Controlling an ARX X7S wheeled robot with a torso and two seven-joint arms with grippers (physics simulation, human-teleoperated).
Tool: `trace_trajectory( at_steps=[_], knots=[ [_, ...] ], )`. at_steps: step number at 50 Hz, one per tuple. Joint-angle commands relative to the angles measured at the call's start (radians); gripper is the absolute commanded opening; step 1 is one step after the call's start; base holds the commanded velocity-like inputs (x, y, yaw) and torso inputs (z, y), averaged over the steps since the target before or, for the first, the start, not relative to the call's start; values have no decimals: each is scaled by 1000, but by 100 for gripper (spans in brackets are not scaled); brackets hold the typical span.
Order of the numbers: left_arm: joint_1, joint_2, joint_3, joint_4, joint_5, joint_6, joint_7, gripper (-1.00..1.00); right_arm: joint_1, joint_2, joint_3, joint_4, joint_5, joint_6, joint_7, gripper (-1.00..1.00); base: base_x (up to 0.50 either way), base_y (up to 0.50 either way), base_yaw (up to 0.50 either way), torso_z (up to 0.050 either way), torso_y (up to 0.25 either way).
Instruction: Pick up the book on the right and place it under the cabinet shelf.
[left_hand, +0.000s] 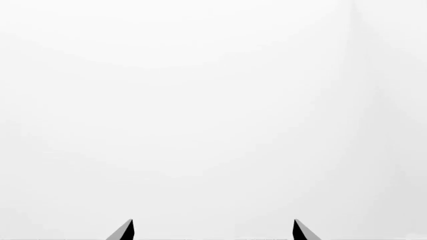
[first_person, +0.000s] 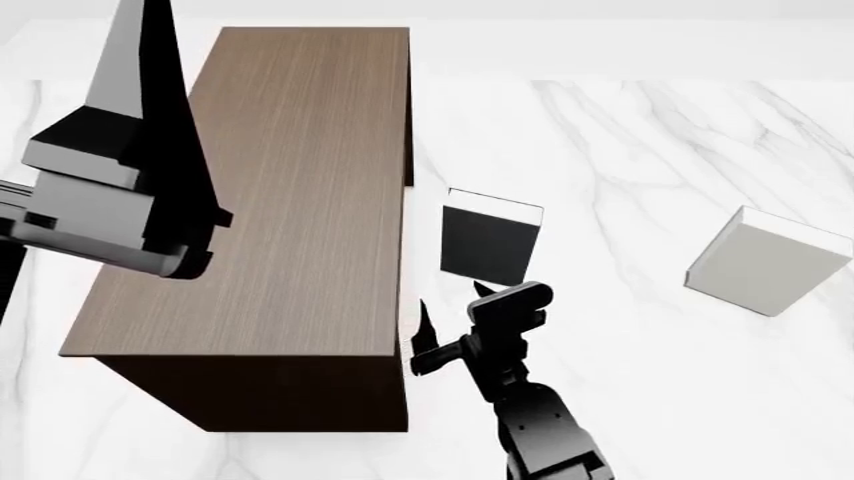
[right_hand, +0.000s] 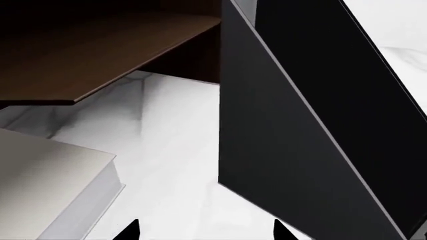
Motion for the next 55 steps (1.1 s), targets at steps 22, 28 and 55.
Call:
trace_trajectory(
  at_steps=[22,28,55],
  knots=[
    [-48,0,20,-8,-28,-5,-7,100,-42,72,203,270,-190,35,292,100,2,-3,-7,-3,-7],
    [-62,5,24,-7,-34,-12,-12,100,-128,103,207,57,-177,148,288,100,0,-3,-8,-2,-7],
    [-85,8,39,-9,-44,-18,-24,100,-307,179,217,-363,-130,347,286,100,0,-3,-6,-1,-7]
  ],
)
